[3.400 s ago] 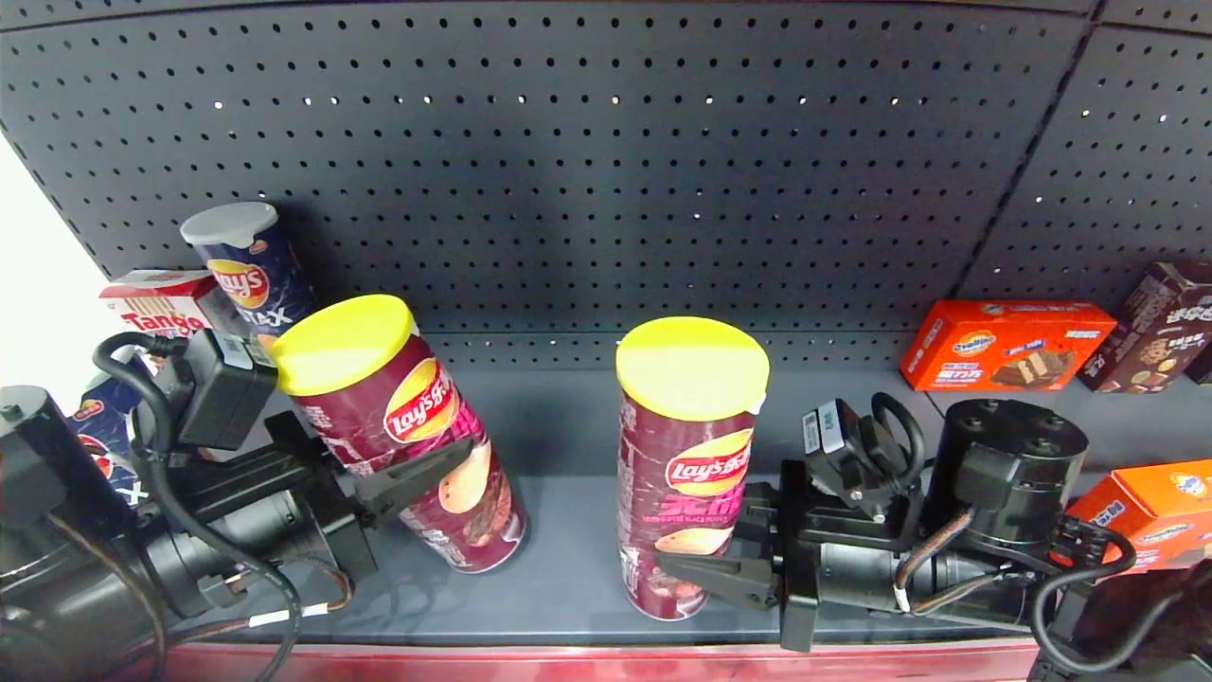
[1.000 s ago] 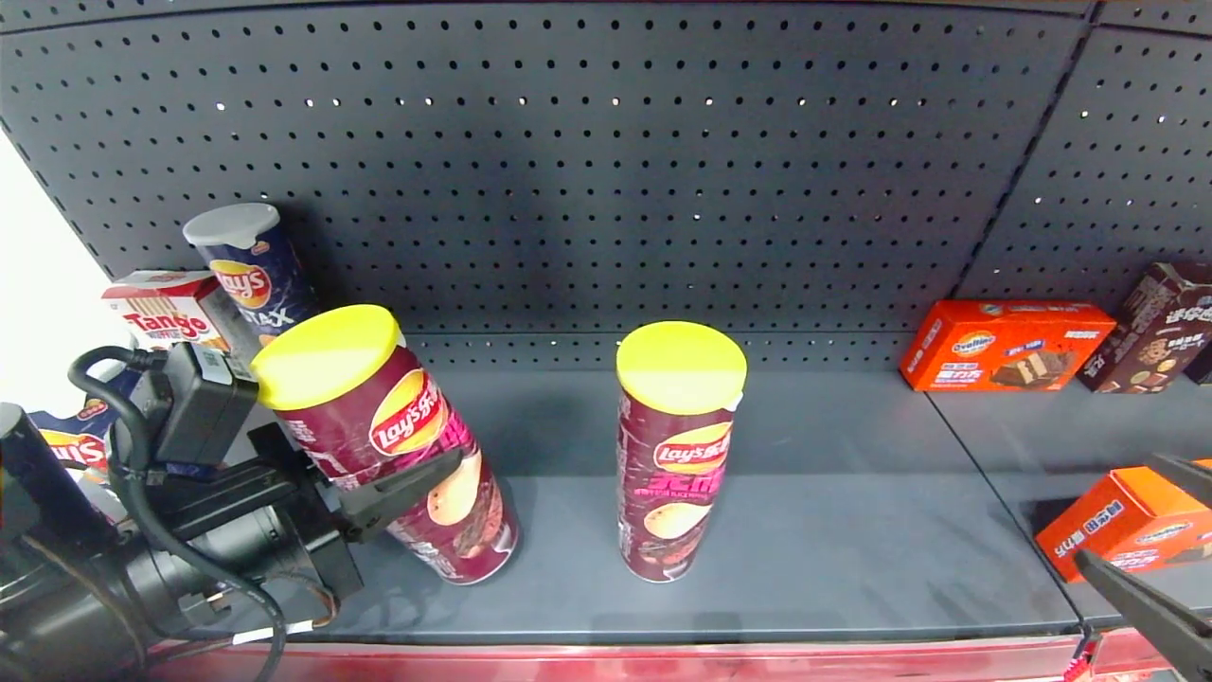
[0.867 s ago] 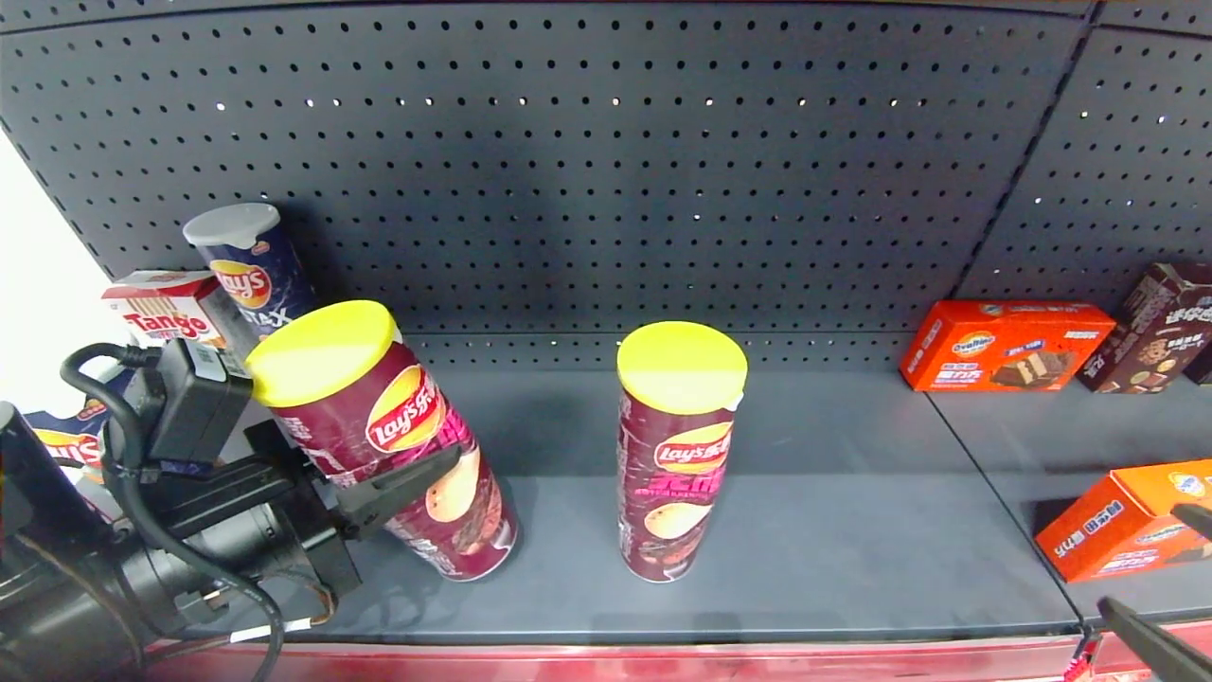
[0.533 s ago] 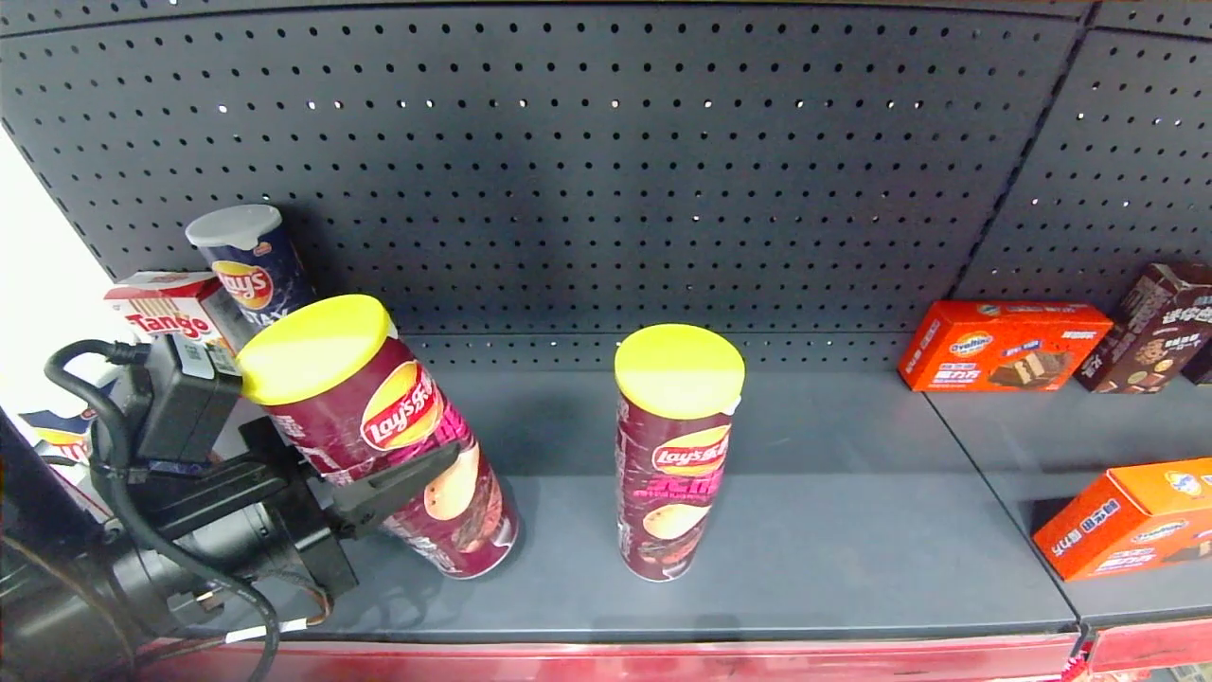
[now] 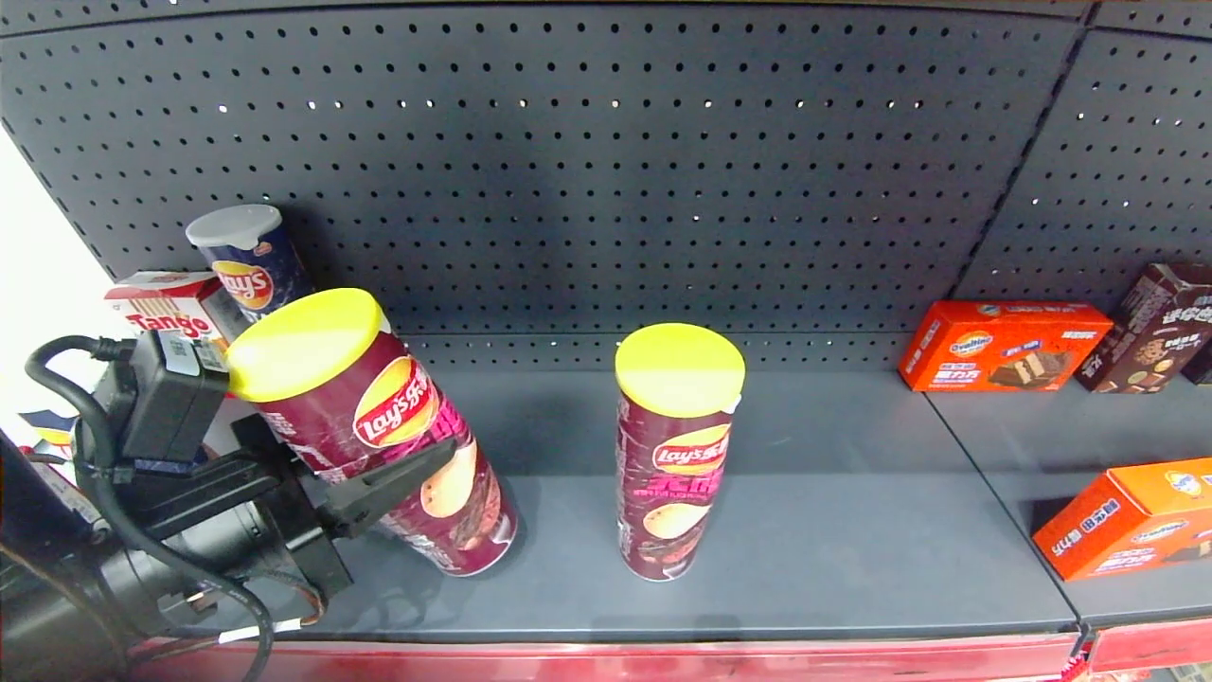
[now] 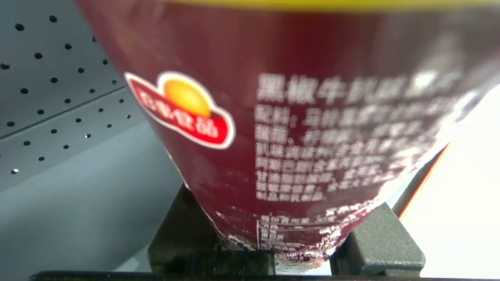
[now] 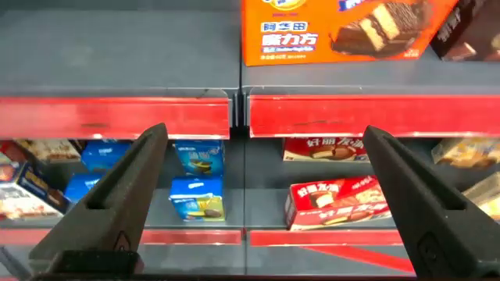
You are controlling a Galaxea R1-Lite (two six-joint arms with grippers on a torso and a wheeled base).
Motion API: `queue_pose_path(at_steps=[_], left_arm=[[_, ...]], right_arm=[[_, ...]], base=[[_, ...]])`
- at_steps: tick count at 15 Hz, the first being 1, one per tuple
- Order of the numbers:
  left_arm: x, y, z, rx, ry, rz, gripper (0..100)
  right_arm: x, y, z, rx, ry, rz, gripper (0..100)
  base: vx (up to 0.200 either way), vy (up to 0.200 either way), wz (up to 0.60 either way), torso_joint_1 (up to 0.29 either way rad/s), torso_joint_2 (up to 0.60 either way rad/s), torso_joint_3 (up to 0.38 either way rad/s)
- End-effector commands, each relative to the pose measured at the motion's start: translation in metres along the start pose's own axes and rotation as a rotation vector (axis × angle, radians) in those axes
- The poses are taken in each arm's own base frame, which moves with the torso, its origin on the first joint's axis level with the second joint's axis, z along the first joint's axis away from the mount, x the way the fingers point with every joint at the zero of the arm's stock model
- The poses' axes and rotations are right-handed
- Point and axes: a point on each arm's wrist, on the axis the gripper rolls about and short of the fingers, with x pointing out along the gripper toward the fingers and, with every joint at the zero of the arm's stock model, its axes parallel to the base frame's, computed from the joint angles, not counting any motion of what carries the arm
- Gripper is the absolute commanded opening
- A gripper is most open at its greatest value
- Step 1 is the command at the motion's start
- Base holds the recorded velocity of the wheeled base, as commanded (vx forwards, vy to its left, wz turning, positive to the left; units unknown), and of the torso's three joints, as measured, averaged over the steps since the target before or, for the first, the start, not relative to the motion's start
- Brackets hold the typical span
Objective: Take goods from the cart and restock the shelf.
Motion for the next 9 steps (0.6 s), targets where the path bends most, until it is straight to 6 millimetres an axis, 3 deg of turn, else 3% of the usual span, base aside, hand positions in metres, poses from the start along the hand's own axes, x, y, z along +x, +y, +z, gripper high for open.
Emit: queue_pose_path(at_steps=[1,9], left_arm=[[0.0,0.0,0.0,0.002,-0.002,0.0,0],[0.015,-0.013,0.009,-0.01,0.031,-0.096,0]], right_arm=[[0.0,0.0,0.0,0.007,0.004,-0.003,100],[0.0,0.0,0.0,0.007,0.004,-0.003,100]], base=[[0.0,0.0,0.0,0.0,0.0,0.0],[0.0,0.0,0.0,0.0,0.0,0.0]])
